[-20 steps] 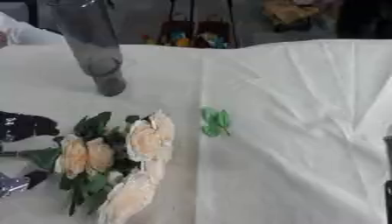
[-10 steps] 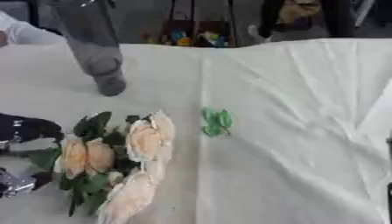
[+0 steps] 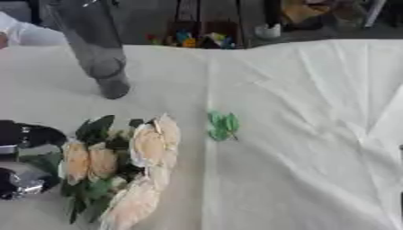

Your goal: Arrange flowers into the vase.

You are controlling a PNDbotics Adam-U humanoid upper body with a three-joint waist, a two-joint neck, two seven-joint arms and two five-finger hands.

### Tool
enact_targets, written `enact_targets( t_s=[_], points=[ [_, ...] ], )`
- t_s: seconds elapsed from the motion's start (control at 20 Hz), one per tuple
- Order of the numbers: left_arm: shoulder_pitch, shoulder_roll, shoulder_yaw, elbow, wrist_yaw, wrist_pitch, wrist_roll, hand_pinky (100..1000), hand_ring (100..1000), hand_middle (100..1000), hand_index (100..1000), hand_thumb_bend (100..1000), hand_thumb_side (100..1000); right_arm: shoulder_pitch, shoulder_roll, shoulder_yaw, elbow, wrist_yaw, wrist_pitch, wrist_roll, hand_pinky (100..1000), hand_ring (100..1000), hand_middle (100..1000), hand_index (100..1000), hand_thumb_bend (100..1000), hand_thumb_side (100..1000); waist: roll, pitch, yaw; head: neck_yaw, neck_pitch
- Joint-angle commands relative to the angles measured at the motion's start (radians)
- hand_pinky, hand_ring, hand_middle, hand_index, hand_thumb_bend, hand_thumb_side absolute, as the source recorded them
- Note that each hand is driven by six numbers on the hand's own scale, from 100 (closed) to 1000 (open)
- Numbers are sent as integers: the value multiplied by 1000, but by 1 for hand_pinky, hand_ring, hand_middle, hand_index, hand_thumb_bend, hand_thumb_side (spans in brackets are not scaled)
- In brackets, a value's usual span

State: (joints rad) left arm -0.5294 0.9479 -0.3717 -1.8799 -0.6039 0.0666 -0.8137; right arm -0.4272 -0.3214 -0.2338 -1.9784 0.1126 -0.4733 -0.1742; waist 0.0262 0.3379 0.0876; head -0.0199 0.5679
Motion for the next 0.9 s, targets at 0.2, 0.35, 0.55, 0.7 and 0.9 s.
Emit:
enact_targets(
  t_s=[0.2, 0.35, 0.55, 0.7, 0.9],
  points=[
    [-25, 6, 3, 31, 8, -1, -25, 873, 928, 958, 1000, 327, 913, -9, -27, -1, -22, -11, -1, 7, 546, 776, 548, 773, 100, 860, 2, -12, -1, 8, -18],
    [-30, 2, 2, 48, 0, -5, -32, 873, 923, 958, 1000, 323, 865, -9, -28, 0, -22, -12, -1, 10, 546, 777, 547, 773, 100, 860, 1, -9, 0, 10, -19],
    [-34, -1, -2, 60, -17, -18, -37, 871, 922, 956, 1000, 302, 819, -9, -29, 0, -22, -15, -1, 13, 546, 778, 546, 773, 100, 860, 1, -6, 0, 11, -22],
    [-37, -5, -4, 63, -25, -22, -29, 866, 917, 949, 1000, 279, 823, -9, -29, 1, -22, -16, -1, 15, 547, 778, 545, 773, 100, 860, 0, -4, -1, 11, -25],
    [-41, -8, -11, 68, -43, -26, -4, 856, 908, 939, 991, 262, 797, -8, -29, 0, -22, -17, -2, 18, 548, 779, 544, 772, 100, 859, -1, -1, -3, 13, -27]
  ],
)
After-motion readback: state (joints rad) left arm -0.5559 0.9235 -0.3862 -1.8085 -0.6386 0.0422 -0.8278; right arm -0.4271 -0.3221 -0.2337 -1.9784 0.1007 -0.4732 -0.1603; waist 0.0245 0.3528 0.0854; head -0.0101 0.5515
